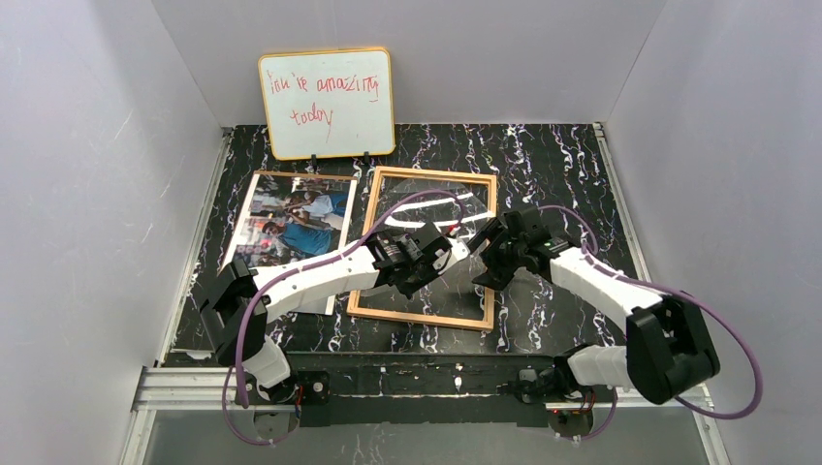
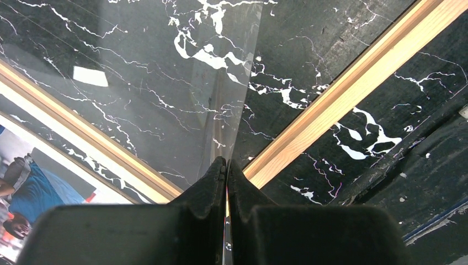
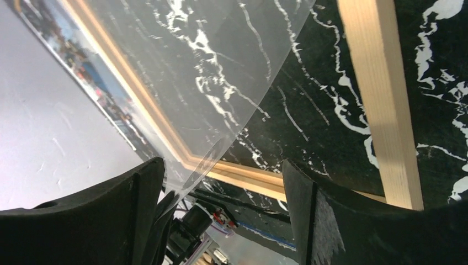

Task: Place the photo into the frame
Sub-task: Place the photo frame item in the photo frame.

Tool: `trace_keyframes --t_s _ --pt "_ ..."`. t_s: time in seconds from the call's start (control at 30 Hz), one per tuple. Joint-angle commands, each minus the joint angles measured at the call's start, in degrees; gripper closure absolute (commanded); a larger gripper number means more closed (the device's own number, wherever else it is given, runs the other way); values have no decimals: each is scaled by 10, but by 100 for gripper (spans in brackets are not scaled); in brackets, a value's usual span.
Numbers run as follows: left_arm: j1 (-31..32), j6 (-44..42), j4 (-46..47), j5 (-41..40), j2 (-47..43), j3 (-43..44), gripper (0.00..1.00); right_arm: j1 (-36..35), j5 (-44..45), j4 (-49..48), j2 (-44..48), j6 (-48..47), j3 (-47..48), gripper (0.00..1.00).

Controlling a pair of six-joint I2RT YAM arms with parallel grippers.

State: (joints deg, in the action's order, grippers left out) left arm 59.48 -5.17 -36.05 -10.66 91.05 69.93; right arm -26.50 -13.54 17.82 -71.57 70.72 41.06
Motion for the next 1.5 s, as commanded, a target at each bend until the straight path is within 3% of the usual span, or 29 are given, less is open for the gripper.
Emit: trace_keyframes --t_s 0.0,0.5,0.6,0.7,0.77,0.87,0.93,1.0,1.27,1.47 --pt "2 12 -3 7 -19 12 100 -14 40 -34 -36 28 5 14" --pt "2 15 -15 59 -30 45 100 -56 118 -89 -120 89 2 29" --pt "2 15 -22 86 -36 48 100 -56 123 -105 -122 83 7 38" --pt "2 15 -24 105 -45 42 100 -56 123 -137 -113 65 -1 54" --pt "2 14 -24 124 -50 37 90 -56 129 -150 -102 47 -9 64" --pt "2 8 -31 152 -50 40 60 -55 150 -162 -79 18 -26 76" --pt "2 5 -43 155 -50 54 20 -55 158 -173 -60 -2 -41 83" --pt "1 0 -58 149 -54 70 4 -53 164 -189 -43 -30 -51 86" --pt "-36 -24 -150 128 -58 194 2 -51 156 -179 -6 -148 -28 89" --pt "-206 -54 -168 170 -36 270 2 -39 77 -188 10 -244 16 89"
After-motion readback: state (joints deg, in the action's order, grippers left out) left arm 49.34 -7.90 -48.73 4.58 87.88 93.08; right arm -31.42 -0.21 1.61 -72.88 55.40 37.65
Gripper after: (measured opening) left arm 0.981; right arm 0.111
